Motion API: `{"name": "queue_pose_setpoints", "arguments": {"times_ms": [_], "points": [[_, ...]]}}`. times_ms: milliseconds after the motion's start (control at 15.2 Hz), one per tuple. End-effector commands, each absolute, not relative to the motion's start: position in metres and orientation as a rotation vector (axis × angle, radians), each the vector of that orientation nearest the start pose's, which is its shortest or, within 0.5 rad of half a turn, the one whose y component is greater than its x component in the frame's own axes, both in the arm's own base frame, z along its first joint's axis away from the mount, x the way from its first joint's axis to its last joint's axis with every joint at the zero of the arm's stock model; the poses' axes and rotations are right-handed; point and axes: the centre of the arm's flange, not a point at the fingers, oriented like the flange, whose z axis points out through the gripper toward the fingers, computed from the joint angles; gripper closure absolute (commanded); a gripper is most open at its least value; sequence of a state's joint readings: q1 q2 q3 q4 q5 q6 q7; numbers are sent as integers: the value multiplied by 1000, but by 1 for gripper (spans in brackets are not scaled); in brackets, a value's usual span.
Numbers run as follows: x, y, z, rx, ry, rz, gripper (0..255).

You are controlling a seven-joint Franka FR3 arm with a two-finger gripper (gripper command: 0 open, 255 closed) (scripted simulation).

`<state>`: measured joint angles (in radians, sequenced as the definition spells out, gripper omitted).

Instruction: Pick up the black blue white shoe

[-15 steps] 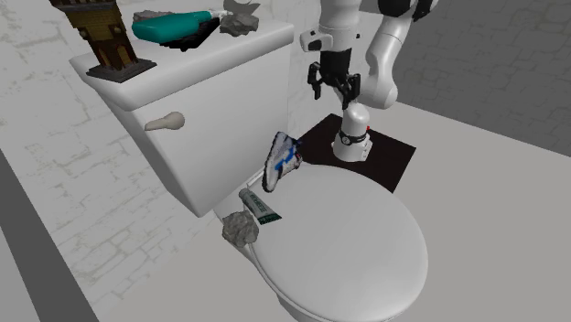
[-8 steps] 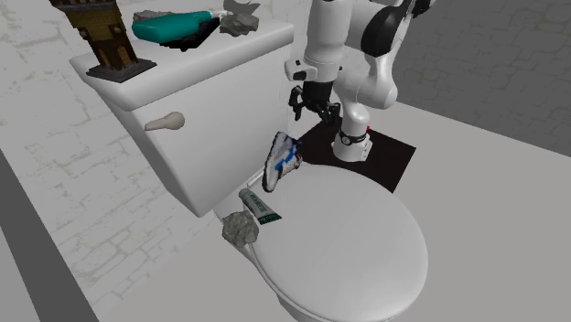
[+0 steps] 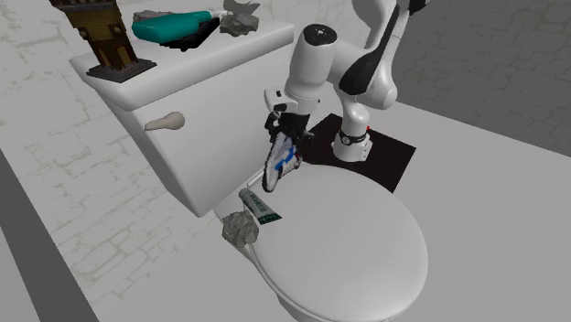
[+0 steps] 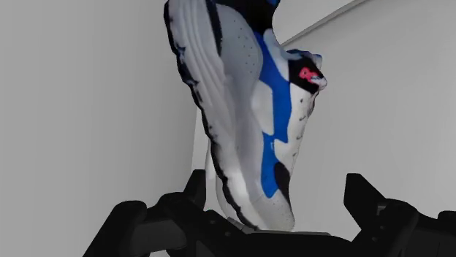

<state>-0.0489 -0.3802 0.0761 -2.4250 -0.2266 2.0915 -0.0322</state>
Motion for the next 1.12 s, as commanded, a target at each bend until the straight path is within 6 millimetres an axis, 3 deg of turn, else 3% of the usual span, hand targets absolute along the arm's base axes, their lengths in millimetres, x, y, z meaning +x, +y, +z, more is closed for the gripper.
{"name": "queue_pose_setpoints", "arguments": {"times_ms": [0, 198, 792, 858, 1056], "points": [[450, 1, 437, -3385, -321, -108, 0], [472, -3, 419, -3419, -375, -148, 0], [472, -3, 379, -3418, -375, -148, 0], [472, -2, 379, -3419, -375, -148, 255], [472, -2, 379, -3419, -375, -148, 255]]}}
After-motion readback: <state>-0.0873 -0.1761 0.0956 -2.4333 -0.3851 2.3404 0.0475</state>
